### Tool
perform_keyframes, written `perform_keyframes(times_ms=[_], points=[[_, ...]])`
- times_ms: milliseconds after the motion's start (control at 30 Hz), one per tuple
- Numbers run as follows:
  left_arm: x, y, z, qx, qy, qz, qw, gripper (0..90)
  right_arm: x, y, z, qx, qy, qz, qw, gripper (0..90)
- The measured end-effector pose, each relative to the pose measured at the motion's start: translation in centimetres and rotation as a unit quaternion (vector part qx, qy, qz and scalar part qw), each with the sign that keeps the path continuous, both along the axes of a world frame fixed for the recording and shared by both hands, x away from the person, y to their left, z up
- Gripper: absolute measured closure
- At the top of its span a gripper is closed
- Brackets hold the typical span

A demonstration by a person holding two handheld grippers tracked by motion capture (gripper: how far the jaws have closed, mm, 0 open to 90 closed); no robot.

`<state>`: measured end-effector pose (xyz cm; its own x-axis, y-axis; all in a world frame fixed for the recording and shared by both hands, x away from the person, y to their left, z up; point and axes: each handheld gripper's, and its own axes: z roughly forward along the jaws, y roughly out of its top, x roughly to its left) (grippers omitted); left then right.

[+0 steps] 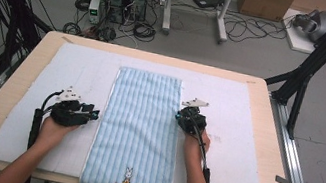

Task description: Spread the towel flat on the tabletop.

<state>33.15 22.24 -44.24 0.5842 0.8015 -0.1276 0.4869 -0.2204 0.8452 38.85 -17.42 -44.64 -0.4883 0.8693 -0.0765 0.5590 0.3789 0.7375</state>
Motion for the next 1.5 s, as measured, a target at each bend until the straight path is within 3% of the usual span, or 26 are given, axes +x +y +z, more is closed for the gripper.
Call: perform_keyframes(times_ms=[100,133,200,300,367,433,467,633,733,900,1000,1100,1233,1367,1500], points=[[0.2,0.3,0.0,-0.008,-0.008,0.010,0.9999,53.2,-0.1,-0.6,0.0,0.021,0.004,-0.027,0.9994,66.4],[0.3,0.4,0.0,-0.013,-0.009,0.011,0.9998,51.9,-0.2,-1.0,0.1,0.035,0.007,-0.030,0.9989,63.6],[0.6,0.5,0.2,-0.028,-0.014,0.012,0.9994,49.5,-0.9,-1.9,0.7,0.048,-0.011,-0.030,0.9983,61.0],[0.9,0.7,0.6,-0.057,-0.031,-0.001,0.9979,45.2,-1.9,-3.5,1.8,0.081,-0.033,-0.021,0.9960,50.1],[1.2,0.8,1.1,-0.067,-0.039,-0.001,0.9970,35.8,-2.7,-4.5,2.5,0.107,-0.043,-0.011,0.9933,40.6],[1.5,0.9,1.3,-0.076,-0.045,0.008,0.9961,23.5,-3.6,-5.5,3.1,0.112,-0.066,-0.010,0.9914,33.4],[1.7,1.1,1.4,-0.076,-0.040,0.004,0.9963,21.5,-4.0,-5.9,3.4,0.114,-0.074,-0.005,0.9907,32.6],[2.0,1.7,1.7,-0.088,-0.046,-0.007,0.9950,21.5,-4.9,-7.5,3.8,0.106,-0.092,0.001,0.9901,22.0],[2.0,2.0,2.1,-0.092,-0.061,-0.014,0.9938,22.7,-5.2,-8.0,3.5,0.097,-0.092,0.009,0.9910,17.9],[2.1,2.1,2.1,-0.104,-0.094,-0.033,0.9895,25.3,-5.5,-8.4,3.1,0.073,-0.086,0.025,0.9933,16.4],[2.1,1.8,2.0,-0.096,-0.100,-0.034,0.9897,26.5,-5.4,-8.6,3.0,0.077,-0.084,0.031,0.9929,16.1],[1.9,1.6,2.2,-0.093,-0.098,-0.030,0.9904,26.5,-5.3,-8.5,2.9,0.082,-0.078,0.033,0.9931,12.4],[1.8,1.6,2.3,-0.101,-0.096,-0.041,0.9894,27.0,-5.4,-8.2,2.9,0.083,-0.076,0.044,0.9927,12.4],[2.0,1.6,2.1,-0.110,-0.075,-0.034,0.9904,18.1,-5.5,-7.8,3.1,0.079,-0.076,0.056,0.9924,11.9],[2.1,1.8,2.3,-0.116,-0.081,-0.027,0.9896,18.2,-5.7,-7.8,3.2,0.082,-0.082,0.060,0.9914,11.7]])
